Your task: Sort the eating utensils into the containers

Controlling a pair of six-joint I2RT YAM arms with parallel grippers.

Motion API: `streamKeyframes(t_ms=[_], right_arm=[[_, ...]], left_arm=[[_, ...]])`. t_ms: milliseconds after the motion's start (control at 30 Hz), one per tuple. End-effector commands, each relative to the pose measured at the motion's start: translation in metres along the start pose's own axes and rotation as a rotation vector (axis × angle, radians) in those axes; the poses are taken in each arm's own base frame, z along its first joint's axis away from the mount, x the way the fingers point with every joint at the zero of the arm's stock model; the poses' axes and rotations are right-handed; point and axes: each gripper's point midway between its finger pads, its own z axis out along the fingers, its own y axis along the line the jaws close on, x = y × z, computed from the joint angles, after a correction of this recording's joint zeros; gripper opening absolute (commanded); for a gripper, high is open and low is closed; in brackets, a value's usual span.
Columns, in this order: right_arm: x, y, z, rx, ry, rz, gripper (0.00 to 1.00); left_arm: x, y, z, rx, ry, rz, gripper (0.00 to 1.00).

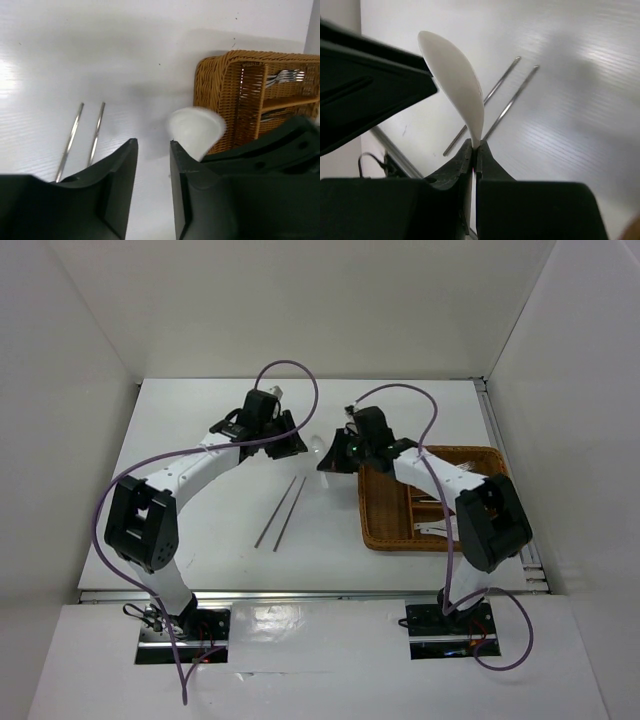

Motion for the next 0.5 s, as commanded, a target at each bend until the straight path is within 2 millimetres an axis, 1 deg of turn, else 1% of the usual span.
streamKeyframes(t_ms=[0, 33, 67, 100, 133, 167, 200, 233, 267, 300, 367, 400, 433, 467], right_arm=[[-0.052, -0.021, -0.049, 0.135, -0.198, 0.110, 0.00], [-0.059, -0.029, -0.060, 0.171, -0.231, 0.142, 0.00], [-0.060, -0.040, -0.080, 0.227, -0.256, 0.187, 0.00], [-0.071, -0.065, -0.098, 0.327, -0.335, 0.280, 0.00], [-0.072, -0.078, -0.112, 0.383, -0.373, 0.339, 0.00], [-0.070, -0.086, -0.133, 0.425, -0.423, 0.394, 0.00], [-0.063, -0.105, -0.150, 0.498, -0.449, 0.464, 0.00], [-0.063, -0.118, -0.163, 0.552, -0.512, 0.530, 0.00], [-0.062, -0.117, -0.182, 0.555, -0.571, 0.563, 0.00], [-0.045, -0.137, -0.190, 0.619, -0.574, 0.621, 0.00], [-0.036, -0.152, -0.206, 0.677, -0.643, 0.710, 0.00], [-0.017, -0.165, -0.218, 0.745, -0.637, 0.770, 0.00], [-0.013, -0.174, -0.225, 0.789, -0.678, 0.840, 0.00], [-0.005, -0.180, -0.230, 0.822, -0.683, 0.870, 0.00]], left_arm=[[-0.018, 0.001, -0.015, -0.039, -0.056, 0.096, 0.47], [-0.022, 0.000, -0.021, -0.046, -0.070, 0.109, 0.48], [-0.027, 0.010, -0.022, -0.081, -0.083, 0.111, 0.48], [-0.029, 0.011, -0.027, -0.092, -0.094, 0.125, 0.48], [-0.030, 0.019, -0.026, -0.113, -0.098, 0.117, 0.48], [-0.028, 0.028, -0.029, -0.137, -0.095, 0.119, 0.49], [-0.028, 0.030, -0.031, -0.144, -0.100, 0.119, 0.49], [-0.029, 0.038, -0.031, -0.158, -0.099, 0.108, 0.49], [-0.026, 0.049, -0.030, -0.178, -0.089, 0.096, 0.49], [-0.025, 0.049, -0.032, -0.177, -0.090, 0.096, 0.49], [-0.020, 0.057, -0.030, -0.187, -0.074, 0.086, 0.49], [-0.020, 0.057, -0.030, -0.187, -0.074, 0.086, 0.49], [-0.019, 0.056, -0.030, -0.180, -0.068, 0.086, 0.49], [-0.019, 0.056, -0.030, -0.180, -0.068, 0.086, 0.49]])
